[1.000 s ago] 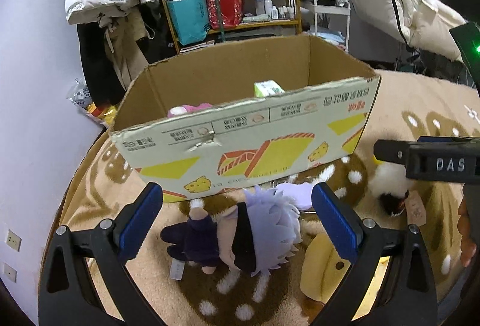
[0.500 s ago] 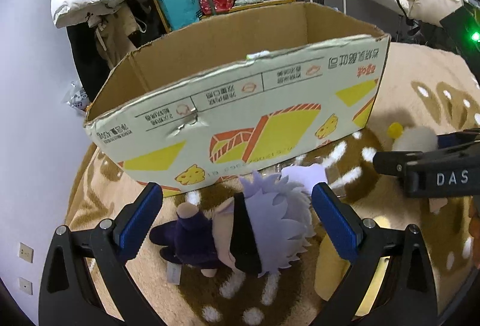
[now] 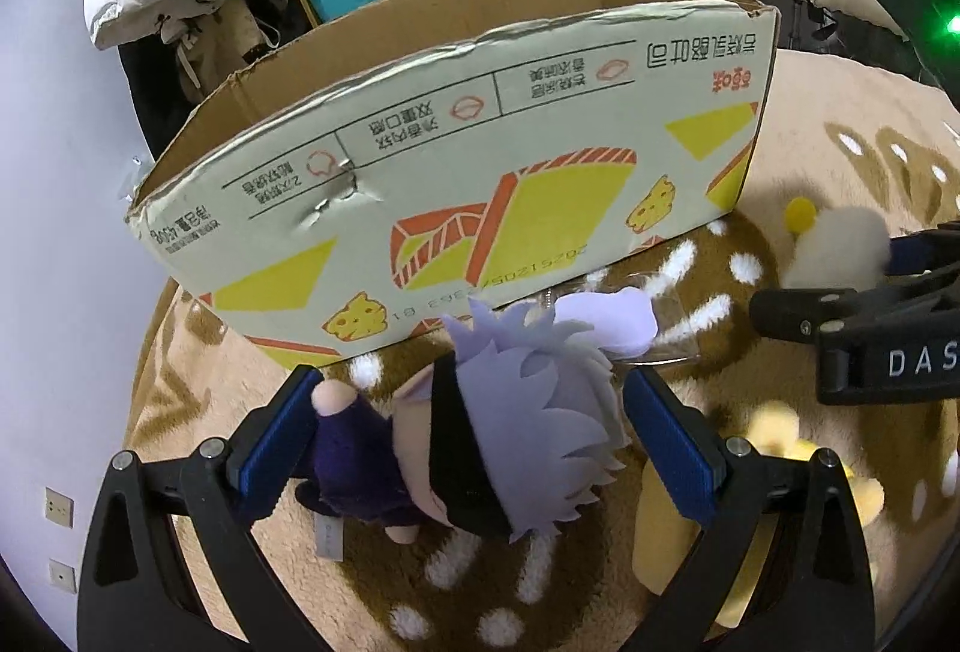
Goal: Organize soft objects
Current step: 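Grasp the white-haired plush doll with the left tool while the right tool grasps the white fluffy plush, then lift the doll and fluffy plush and carry both over the box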
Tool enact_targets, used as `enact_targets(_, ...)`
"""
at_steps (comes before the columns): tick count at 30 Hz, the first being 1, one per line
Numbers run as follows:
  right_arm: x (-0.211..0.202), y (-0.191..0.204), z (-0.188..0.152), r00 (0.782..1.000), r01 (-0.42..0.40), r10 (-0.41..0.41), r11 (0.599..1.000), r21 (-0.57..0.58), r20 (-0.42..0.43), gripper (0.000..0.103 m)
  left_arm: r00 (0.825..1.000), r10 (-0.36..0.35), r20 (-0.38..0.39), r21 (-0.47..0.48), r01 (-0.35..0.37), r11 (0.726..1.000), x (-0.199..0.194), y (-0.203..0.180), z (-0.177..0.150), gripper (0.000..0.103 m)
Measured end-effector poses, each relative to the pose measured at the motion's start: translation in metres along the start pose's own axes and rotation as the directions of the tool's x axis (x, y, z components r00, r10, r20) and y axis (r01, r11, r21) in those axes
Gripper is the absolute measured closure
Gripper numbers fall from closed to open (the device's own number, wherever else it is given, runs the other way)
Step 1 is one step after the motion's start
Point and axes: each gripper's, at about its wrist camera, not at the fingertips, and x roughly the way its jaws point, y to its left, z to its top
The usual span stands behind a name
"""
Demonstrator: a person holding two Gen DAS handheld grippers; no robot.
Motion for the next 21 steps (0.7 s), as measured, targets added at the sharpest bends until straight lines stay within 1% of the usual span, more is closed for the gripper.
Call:
enact_targets(2,0.004,0.005,0.000,1.000,0.017,-0.017,1.000,-0.020,-0.003,0.005,1.000,-0.002,-0.007,-0.009,0.002,1.000,0.001,0.003,-0.001,0.005)
enact_targets(3,0.005,0.007,-0.001,1.000,0.024,-0.024,0.999,-0.027,-0.004,0.005,1.000,0.001,-0.010,-0.014,-0.001,1.000,0.002,0.004,-0.001,0.008)
enact_targets(4,0.005,0.011,-0.002,0.999,0.032,-0.032,0.999,-0.035,-0.006,0.006,1.000,0.006,-0.013,-0.016,-0.006,1.000,0.004,0.007,-0.002,0.012)
enact_targets(5,0.006,0.014,-0.003,0.999,0.039,-0.039,0.998,-0.044,-0.007,0.007,1.000,0.005,-0.017,-0.020,-0.005,1.000,0.004,0.010,-0.002,0.014)
enact_targets(7,0.005,0.018,-0.004,0.999,0.049,-0.050,0.997,-0.056,-0.007,0.016,1.000,-0.008,-0.014,-0.055,0.007,0.998,0.004,0.017,-0.001,0.018)
enact_targets(8,0.004,0.021,-0.006,0.998,0.063,-0.064,0.996,-0.070,-0.007,0.018,1.000,-0.019,-0.012,-0.076,0.018,0.997,0.003,0.022,-0.001,0.019)
enact_targets(10,0.003,0.026,-0.009,0.998,0.062,-0.063,0.994,-0.086,-0.004,0.024,0.999,-0.037,-0.016,-0.103,0.035,0.994,0.002,0.027,-0.001,0.021)
enact_targets(12,0.001,0.031,-0.011,0.998,0.068,-0.069,0.992,-0.102,-0.004,0.029,0.999,-0.044,-0.014,-0.113,0.042,0.993,0.000,0.029,-0.002,0.023)
enact_targets(14,-0.005,0.031,-0.014,0.998,0.064,-0.065,0.992,-0.113,-0.005,0.038,0.999,-0.047,-0.012,-0.118,0.045,0.992,-0.002,0.030,-0.003,0.024)
enact_targets(15,-0.006,0.034,-0.016,0.998,0.066,-0.067,0.991,-0.119,-0.005,0.041,0.999,-0.047,-0.010,-0.121,0.045,0.992,-0.004,0.031,-0.003,0.024)
enact_targets(17,-0.011,0.037,-0.022,0.998,0.066,-0.067,0.989,-0.131,-0.008,0.051,0.999,-0.042,-0.011,-0.127,0.040,0.991,-0.007,0.032,-0.004,0.025)
enact_targets(18,-0.013,0.036,-0.024,0.998,0.066,-0.067,0.989,-0.130,-0.008,0.053,0.999,-0.040,-0.012,-0.132,0.038,0.991,-0.008,0.033,-0.004,0.025)
enact_targets(19,-0.015,0.037,-0.025,0.998,0.059,-0.061,0.990,-0.128,-0.008,0.060,0.999,-0.035,-0.013,-0.138,0.033,0.990,-0.009,0.035,-0.005,0.026)
enact_targets(20,-0.018,0.036,-0.030,0.999,0.051,-0.052,0.991,-0.123,-0.008,0.063,0.999,-0.032,-0.014,-0.142,0.030,0.989,-0.010,0.035,-0.005,0.026)
enact_targets(21,-0.020,0.034,-0.031,0.999,0.044,-0.045,0.992,-0.116,-0.008,0.063,0.999,-0.030,-0.014,-0.146,0.028,0.989,-0.011,0.037,-0.006,0.026)
